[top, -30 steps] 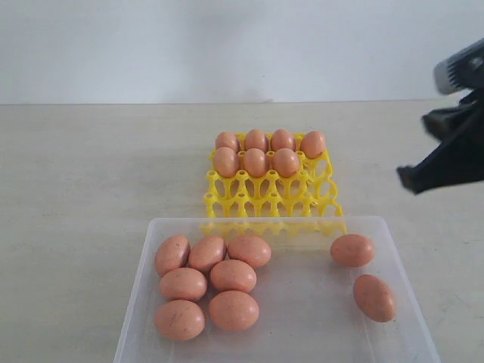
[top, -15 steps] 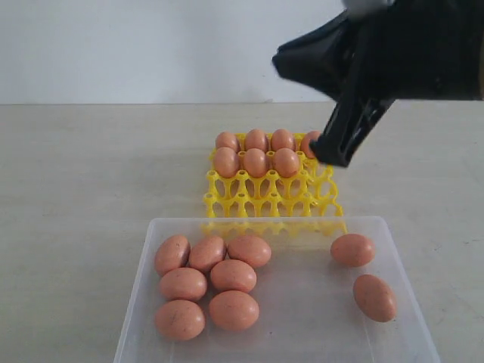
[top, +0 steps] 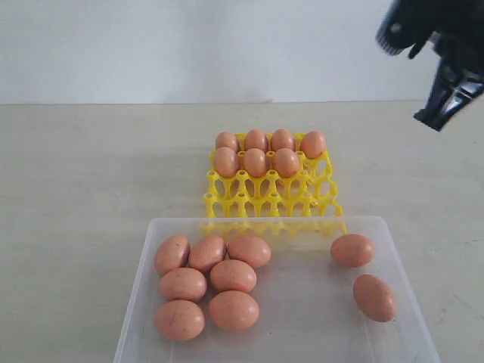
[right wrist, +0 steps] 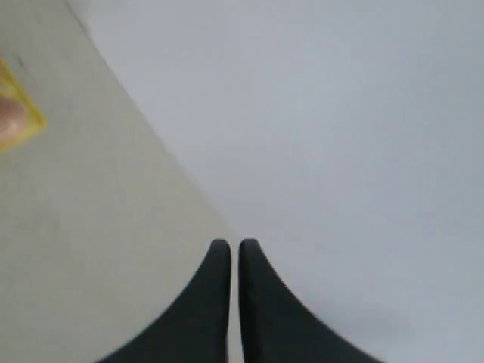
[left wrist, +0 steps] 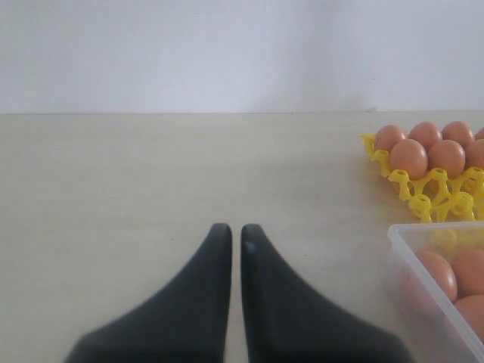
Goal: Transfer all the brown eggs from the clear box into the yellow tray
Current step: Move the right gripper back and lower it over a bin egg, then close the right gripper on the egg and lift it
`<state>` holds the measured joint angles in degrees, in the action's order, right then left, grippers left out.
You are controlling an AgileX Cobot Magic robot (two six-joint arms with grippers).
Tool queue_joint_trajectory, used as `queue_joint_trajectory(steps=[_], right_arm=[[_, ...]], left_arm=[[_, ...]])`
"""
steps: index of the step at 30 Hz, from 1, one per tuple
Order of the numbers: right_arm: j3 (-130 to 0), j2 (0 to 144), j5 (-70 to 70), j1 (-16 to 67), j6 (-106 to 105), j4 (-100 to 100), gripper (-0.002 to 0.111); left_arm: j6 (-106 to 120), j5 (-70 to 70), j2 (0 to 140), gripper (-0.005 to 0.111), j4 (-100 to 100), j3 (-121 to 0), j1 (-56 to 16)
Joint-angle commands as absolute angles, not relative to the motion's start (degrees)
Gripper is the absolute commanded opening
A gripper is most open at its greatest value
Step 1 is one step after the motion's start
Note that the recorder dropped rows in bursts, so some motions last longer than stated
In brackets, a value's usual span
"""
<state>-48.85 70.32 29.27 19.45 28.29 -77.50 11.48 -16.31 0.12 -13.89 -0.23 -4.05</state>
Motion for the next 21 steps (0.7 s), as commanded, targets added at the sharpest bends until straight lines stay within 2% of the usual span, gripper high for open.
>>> queue_joint_trajectory(steps=[1, 8, 11, 15, 18, 19, 20, 21], right_arm=[[-49.3, 70.4, 51.9, 19.6, 16.8, -40.2, 0.000], [-49.3, 70.6, 60.4, 20.1, -36.6, 16.9, 0.000], [-49.7, 72.8, 57.9, 20.1, -43.9, 28.0, 0.000], [-53.8, 80.3, 60.1, 20.9, -47.2, 29.3, 0.004], [-57.7, 86.7, 61.4, 23.7, -58.5, 30.7, 0.021], [-58.8, 88.5, 61.4, 25.2, -60.7, 30.8, 0.030], [-60.4, 91.2, 61.5, 28.6, -62.4, 30.8, 0.046], [-61.0, 92.3, 60.6, 30.3, -63.7, 30.8, 0.051]], left_arm=[[11.6, -16.2, 0.0, 0.004, -14.0, 0.0, -4.6], [11.6, -16.2, 0.0, 0.004, -14.0, 0.0, -4.6], [11.6, -16.2, 0.0, 0.004, -14.0, 0.0, -4.6], [11.6, -16.2, 0.0, 0.004, -14.0, 0.0, -4.6], [11.6, -16.2, 0.0, 0.004, -14.0, 0.0, -4.6], [11.6, -16.2, 0.0, 0.004, -14.0, 0.0, -4.6], [11.6, -16.2, 0.0, 0.004, -14.0, 0.0, -4.6], [11.6, -16.2, 0.0, 0.004, -14.0, 0.0, -4.6]])
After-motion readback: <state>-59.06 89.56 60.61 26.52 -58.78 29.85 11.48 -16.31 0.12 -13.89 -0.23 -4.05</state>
